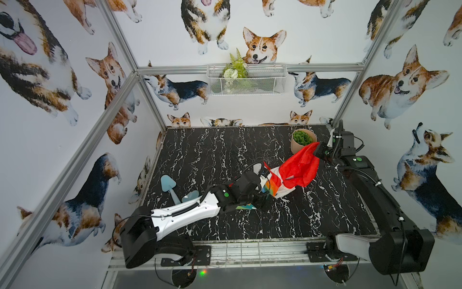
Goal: Unzip the jacket
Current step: Flatten out the jacket at the center of the board.
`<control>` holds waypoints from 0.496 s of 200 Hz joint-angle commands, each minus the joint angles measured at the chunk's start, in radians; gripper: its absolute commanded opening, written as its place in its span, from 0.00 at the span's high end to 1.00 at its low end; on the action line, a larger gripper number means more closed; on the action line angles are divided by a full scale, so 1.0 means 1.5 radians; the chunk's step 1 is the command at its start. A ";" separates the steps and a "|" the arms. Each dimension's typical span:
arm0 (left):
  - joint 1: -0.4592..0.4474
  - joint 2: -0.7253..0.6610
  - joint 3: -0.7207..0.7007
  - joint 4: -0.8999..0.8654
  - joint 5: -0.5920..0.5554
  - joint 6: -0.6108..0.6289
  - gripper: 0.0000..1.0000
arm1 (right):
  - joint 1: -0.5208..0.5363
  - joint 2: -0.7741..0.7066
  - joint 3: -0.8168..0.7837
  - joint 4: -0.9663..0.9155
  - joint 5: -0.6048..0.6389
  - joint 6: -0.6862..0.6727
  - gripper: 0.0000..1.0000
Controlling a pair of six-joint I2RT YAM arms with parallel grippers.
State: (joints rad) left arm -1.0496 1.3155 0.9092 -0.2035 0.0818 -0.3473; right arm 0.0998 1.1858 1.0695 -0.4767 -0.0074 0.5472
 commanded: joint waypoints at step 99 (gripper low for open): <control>0.384 0.020 -0.049 -0.002 0.094 -0.117 0.26 | 0.173 -0.095 -0.224 0.049 -0.054 0.010 1.00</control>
State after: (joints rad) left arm -0.5182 1.2655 0.8047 -0.2260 0.0853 -0.4816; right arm 0.2867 1.0443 0.7830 -0.4484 -0.1043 0.5816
